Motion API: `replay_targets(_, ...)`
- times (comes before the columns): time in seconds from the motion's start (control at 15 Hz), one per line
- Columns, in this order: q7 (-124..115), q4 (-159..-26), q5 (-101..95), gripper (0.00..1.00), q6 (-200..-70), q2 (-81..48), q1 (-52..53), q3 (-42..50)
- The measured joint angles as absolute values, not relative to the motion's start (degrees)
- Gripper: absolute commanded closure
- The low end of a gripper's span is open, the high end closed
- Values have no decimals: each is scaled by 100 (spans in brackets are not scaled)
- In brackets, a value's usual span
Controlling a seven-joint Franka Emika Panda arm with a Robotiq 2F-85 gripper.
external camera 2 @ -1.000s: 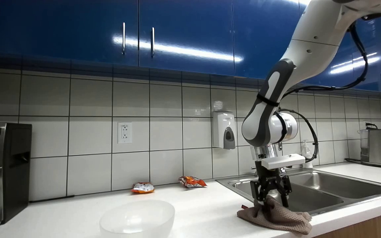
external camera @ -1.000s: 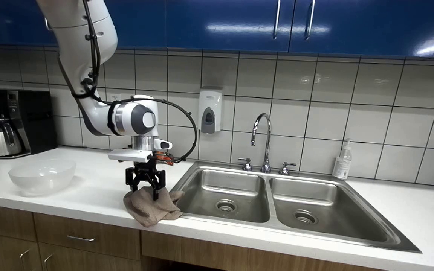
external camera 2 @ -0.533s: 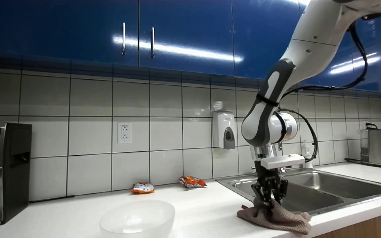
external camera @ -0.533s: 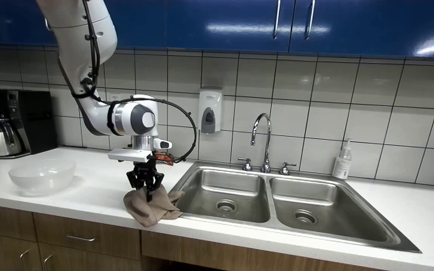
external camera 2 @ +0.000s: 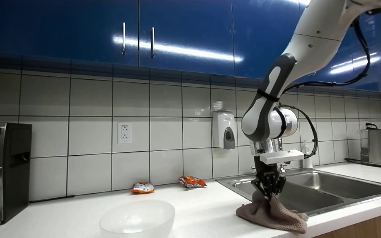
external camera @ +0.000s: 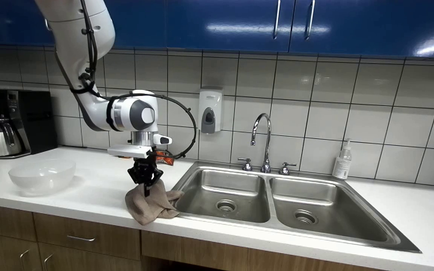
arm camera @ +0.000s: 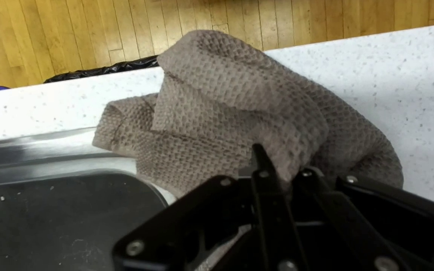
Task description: Put the towel in the plastic bowl
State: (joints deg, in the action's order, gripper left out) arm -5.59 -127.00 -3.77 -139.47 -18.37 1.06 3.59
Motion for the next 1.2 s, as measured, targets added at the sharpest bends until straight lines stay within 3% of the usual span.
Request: replay_targets(1.2, -505, -14354, 354, 98, -13867, 1536, 248, 88)
